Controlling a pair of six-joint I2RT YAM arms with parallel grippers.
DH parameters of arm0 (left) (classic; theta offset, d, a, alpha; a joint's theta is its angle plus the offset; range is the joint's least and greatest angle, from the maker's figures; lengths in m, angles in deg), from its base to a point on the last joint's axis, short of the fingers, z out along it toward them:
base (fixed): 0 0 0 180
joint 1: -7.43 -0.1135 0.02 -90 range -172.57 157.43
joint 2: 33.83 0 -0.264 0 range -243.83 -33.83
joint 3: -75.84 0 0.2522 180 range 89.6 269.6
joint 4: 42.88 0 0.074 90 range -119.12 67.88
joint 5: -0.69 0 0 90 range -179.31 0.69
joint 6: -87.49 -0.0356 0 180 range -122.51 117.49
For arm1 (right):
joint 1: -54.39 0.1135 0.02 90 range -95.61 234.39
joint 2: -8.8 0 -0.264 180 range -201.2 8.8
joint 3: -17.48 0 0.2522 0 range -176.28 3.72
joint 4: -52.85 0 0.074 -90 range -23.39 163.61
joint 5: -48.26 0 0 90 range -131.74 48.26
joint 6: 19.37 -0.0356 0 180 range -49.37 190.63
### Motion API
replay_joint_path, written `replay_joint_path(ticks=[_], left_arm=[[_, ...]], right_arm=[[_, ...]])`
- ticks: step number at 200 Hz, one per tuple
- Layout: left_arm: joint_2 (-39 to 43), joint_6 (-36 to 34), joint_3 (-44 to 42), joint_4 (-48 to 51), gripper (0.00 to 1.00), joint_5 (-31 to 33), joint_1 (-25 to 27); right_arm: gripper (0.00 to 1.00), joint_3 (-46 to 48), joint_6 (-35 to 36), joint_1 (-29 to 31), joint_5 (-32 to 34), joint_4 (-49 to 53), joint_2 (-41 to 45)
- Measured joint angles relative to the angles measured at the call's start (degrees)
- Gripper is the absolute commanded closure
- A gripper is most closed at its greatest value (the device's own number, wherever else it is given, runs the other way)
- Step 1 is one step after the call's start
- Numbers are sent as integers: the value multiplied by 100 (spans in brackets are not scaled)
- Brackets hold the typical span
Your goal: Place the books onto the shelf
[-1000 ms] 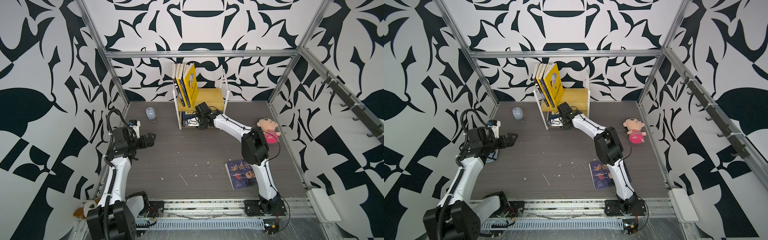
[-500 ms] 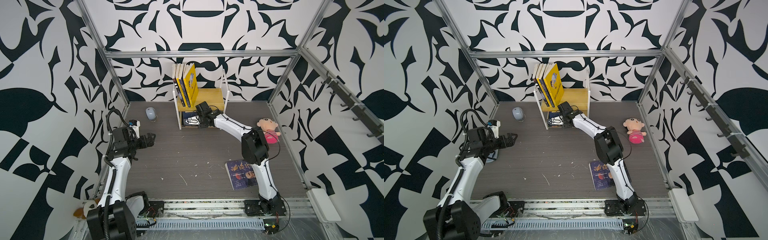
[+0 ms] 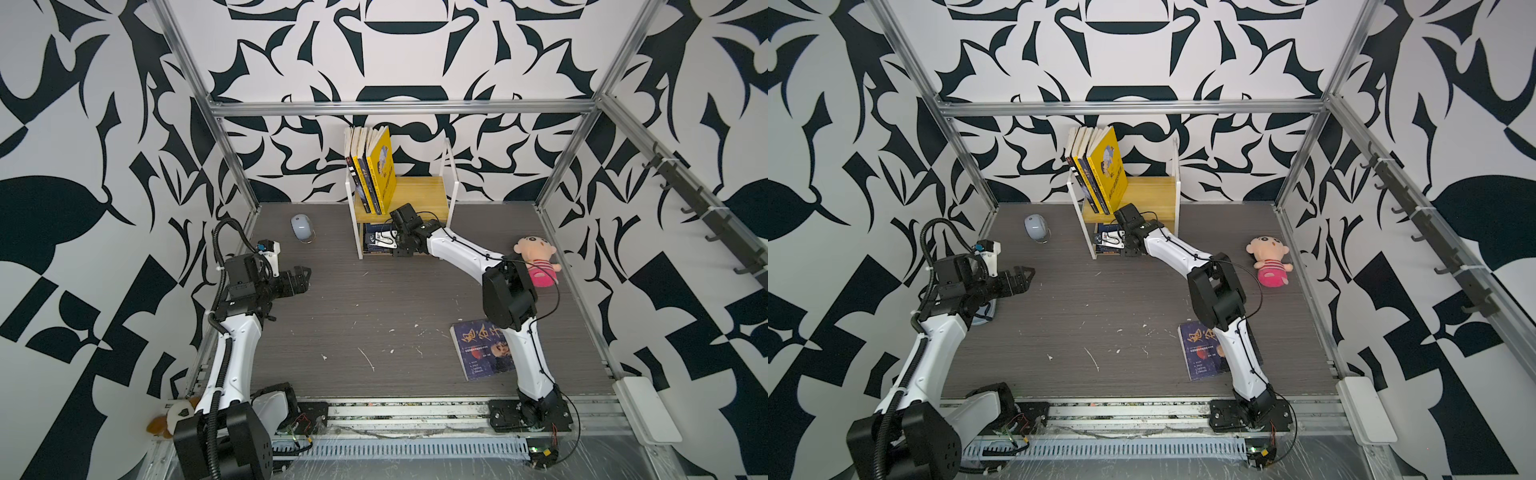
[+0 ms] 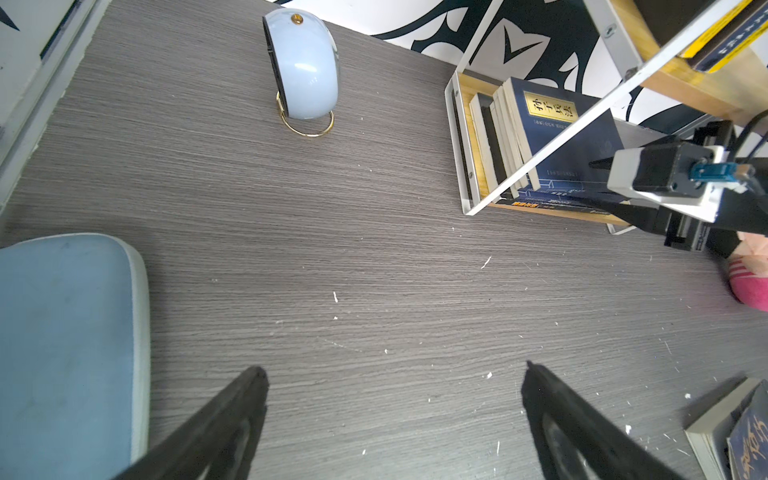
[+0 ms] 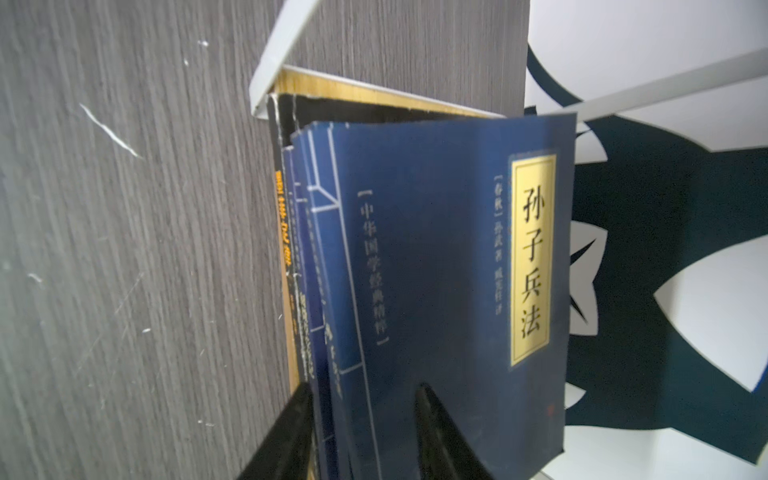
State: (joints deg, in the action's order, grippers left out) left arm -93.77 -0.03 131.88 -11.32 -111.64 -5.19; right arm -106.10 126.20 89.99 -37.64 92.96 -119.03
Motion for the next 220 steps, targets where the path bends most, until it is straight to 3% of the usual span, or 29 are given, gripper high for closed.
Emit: replay_joint_path(ticks=[23,51,77,103,140,174,195,213,220], left_arm=[[0,2,0,0,0,-2,0],[0,7,0,0,0,-61,0],[-2,63,0,0,0,-190,0],[-13,129,0,0,0,-334,2],[-17,205,0,2,0,-435,4],[-28,245,0,2,0,-595,35],[-76,306,2,0,0,-876,120],[-136,367,2,2,0,-1084,227],[-155,374,2,2,0,-1141,275]], right_arm=[[45,284,-691,13,85,136,352],[38,1550,-1906,9,229,219,1786],[38,2610,-3373,-72,328,245,3145],[38,3123,-4824,-319,525,485,3554],[37,4334,-6470,-1322,564,813,3683],[32,5272,-7316,-2312,514,1062,4210],[24,5574,-7626,-2780,437,1019,4542],[7,5934,-7855,-3211,284,844,4756],[6,6092,-7965,-3353,249,800,4815]])
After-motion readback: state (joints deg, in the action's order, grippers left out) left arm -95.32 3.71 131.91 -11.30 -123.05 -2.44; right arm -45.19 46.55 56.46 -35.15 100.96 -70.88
